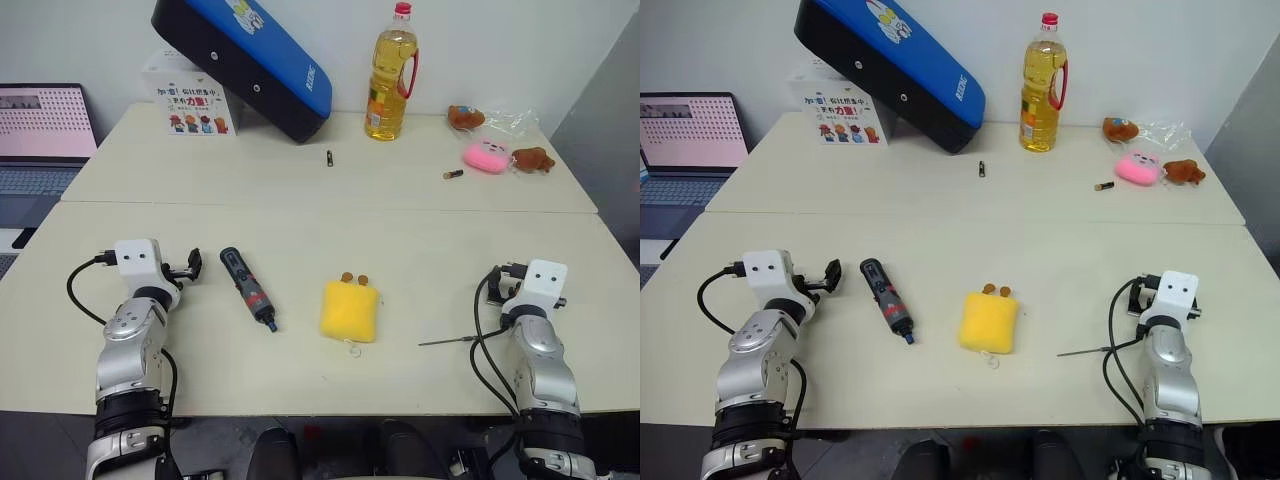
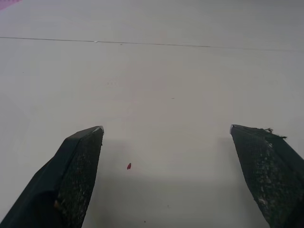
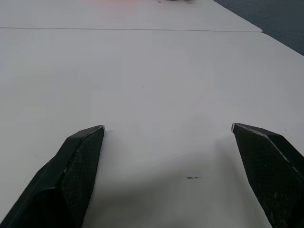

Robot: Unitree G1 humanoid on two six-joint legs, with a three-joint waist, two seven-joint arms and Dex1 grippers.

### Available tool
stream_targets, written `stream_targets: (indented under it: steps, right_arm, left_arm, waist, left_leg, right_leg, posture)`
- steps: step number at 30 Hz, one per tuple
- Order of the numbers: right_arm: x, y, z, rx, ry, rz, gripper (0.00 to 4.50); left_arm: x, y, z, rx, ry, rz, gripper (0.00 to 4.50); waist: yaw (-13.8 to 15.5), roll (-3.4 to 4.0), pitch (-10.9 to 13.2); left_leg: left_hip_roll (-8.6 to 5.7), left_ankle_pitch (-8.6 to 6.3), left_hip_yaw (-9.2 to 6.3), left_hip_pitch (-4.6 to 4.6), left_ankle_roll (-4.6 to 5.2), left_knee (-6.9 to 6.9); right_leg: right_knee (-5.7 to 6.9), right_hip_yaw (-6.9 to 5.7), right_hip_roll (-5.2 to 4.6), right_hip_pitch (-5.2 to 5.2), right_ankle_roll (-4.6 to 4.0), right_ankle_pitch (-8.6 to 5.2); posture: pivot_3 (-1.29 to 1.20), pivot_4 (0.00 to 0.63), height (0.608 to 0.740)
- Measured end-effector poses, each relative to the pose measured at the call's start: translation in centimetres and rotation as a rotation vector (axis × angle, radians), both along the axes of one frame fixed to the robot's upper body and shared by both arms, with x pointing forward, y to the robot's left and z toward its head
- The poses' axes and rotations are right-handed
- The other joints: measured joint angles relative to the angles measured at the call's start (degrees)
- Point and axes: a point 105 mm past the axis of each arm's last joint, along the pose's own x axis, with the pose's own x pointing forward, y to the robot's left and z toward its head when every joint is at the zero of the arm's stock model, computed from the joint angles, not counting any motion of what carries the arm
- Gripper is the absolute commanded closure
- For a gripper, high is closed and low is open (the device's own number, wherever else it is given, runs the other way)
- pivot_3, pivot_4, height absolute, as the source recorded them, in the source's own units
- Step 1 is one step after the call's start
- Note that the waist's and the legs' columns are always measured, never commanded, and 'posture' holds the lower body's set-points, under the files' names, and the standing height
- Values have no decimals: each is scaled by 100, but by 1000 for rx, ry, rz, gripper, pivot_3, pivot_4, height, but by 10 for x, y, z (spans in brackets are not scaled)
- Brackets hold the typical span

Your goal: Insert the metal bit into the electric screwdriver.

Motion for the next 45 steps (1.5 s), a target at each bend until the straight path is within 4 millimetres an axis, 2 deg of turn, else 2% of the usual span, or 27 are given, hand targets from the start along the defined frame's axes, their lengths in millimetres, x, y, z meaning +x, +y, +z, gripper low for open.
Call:
stream_targets:
  steps: [16, 18, 20, 23, 25, 26, 29, 32, 34, 36, 38, 41, 45]
  right_arm:
    - [0, 0, 0, -3, 2, 6, 0]
    - [2, 0, 2, -18, 13, 40, 0]
    - [5, 7, 10, -68, 30, 154, 0]
    - [10, 26, 31, -141, 30, 380, 0]
    - [8, 51, 46, -196, 50, 627, 0]
    - [6, 59, 52, -208, 49, 697, 0]
    - [-12, 98, 60, -214, 96, 1022, 0]
    - [-36, 132, 59, -216, 175, 1305, 0]
    - [-55, 150, 56, -299, 240, 1488, 0]
    - [-71, 161, 46, -399, 297, 1625, 0]
    - [-79, 166, 39, -441, 324, 1694, 0]
    - [-79, 177, 31, -552, 294, 1745, 0]
    - [-68, 189, 24, -653, 236, 1757, 0]
  left_arm:
    - [0, -3, 0, -29, -7, -24, 44]
    - [1, -6, 4, -38, -10, -71, 44]
    - [0, -8, 17, -20, -18, -160, 44]
    - [-2, -19, 47, 56, -44, -326, 44]
    - [-7, -39, 70, 108, -30, -529, 44]
    - [-9, -47, 78, 125, -36, -590, 44]
    - [-27, -81, 94, 175, 17, -869, 44]
    - [-54, -109, 97, 223, 127, -1123, 44]
    - [-78, -122, 89, 292, 234, -1292, 44]
    - [-95, -127, 77, 330, 315, -1399, 44]
    - [-102, -131, 71, 334, 347, -1451, 44]
    - [-104, -131, 68, 377, 347, -1471, 44]
    - [-103, -133, 68, 383, 324, -1468, 44]
  waist:
    - [0, 0, 0]
    - [-2, 0, 1]
    - [-16, 3, 4]
    - [-16, 11, 9]
    - [-16, 13, 11]
    - [-15, 14, 11]
    - [-9, 15, 13]
    - [-2, 19, 18]
    - [-13, 28, 23]
    - [2, 31, 25]
    - [46, 31, 25]
    - [82, 30, 25]
    - [88, 29, 25]
  left_leg:
    - [0, 0, 0, 0, 0, 0]
    - [0, 0, 0, -1, 0, 0]
    - [0, 0, 1, -10, 0, -1]
    - [1, 0, 3, -10, 0, -4]
    - [1, 0, 4, -11, 0, -3]
    - [1, 0, 4, -9, 0, -5]
    - [1, -1, 5, -9, 0, -2]
    - [2, -2, 5, -12, 0, -1]
    - [3, -2, 13, -13, 0, -6]
    - [4, -2, 12, -16, 1, -5]
    - [6, -2, 12, -21, 1, -1]
    - [7, -2, 13, -22, 1, 4]
    - [7, -2, 14, -27, 1, 4]
  right_leg:
    - [0, 0, 0, 0, 0, 0]
    - [0, 0, 0, -1, 0, 0]
    - [3, 2, 1, -13, 0, 0]
    - [0, 5, 3, -15, 0, 0]
    - [-1, 5, 3, -15, 0, -1]
    - [-5, 5, 4, -13, 0, -1]
    - [-4, 6, 4, -13, -3, -3]
    - [-4, 9, 7, -19, -6, -5]
    - [-4, 17, 8, -27, -8, -6]
    - [0, 15, 10, -35, -19, -12]
    - [10, 15, 13, -44, -22, -14]
    - [13, 17, 16, -46, -24, -15]
    - [12, 18, 17, -48, -25, -15]
  posture:
    - [0, 150, 740]
    - [0, 150, 740]
    - [0, 150, 740]
    - [0, 150, 740]
    - [0, 150, 740]
    - [0, 150, 740]
    - [0, 150, 740]
    - [0, 150, 740]
    - [0, 150, 740]
    - [0, 150, 740]
    - [0, 150, 740]
    - [0, 150, 740]
    - [0, 150, 740]
